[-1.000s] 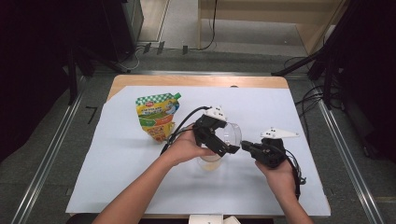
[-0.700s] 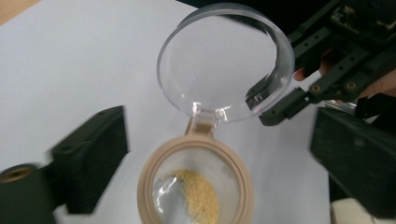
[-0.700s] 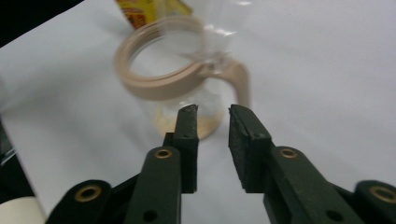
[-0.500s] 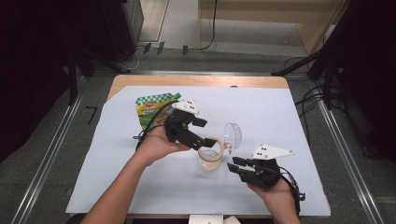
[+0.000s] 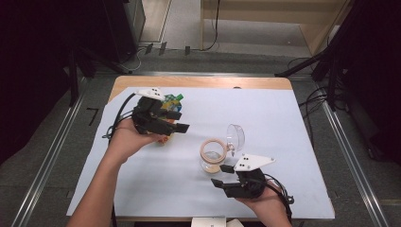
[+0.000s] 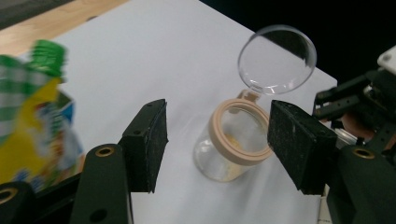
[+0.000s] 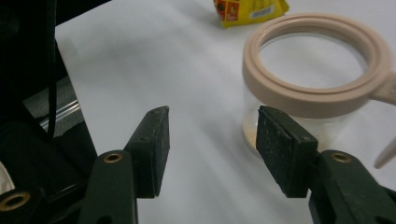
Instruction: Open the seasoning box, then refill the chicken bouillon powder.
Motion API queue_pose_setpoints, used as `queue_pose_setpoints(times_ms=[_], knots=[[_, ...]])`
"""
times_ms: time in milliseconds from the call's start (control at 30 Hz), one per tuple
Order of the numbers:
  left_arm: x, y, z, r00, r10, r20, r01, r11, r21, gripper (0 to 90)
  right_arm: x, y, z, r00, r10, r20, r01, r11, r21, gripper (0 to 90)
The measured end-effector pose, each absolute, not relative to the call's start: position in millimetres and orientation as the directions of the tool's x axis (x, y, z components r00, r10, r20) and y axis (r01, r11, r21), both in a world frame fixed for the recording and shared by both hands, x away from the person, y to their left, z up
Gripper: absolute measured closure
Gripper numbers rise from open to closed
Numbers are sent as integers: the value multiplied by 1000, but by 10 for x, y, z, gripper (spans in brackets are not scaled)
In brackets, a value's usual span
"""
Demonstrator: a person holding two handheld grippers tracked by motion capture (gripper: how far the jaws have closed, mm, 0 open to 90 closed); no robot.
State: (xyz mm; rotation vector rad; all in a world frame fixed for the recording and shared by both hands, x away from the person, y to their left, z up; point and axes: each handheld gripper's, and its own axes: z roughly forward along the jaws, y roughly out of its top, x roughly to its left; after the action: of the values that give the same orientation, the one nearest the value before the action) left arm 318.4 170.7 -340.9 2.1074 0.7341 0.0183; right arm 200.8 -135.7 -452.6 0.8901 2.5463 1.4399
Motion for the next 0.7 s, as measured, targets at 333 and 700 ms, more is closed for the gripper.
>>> queue_pose_setpoints(times_ms=[333, 700], knots=[[3149, 2203, -3229, 777, 572, -264, 525, -357, 773, 372, 2003, -1251, -4569, -843, 492, 219, 449, 416, 791, 459], [3134, 2685, -3260, 712, 656, -251, 546, -293, 785, 367, 1996, -1163, -4600, -859, 463, 219, 438, 442, 782, 465]])
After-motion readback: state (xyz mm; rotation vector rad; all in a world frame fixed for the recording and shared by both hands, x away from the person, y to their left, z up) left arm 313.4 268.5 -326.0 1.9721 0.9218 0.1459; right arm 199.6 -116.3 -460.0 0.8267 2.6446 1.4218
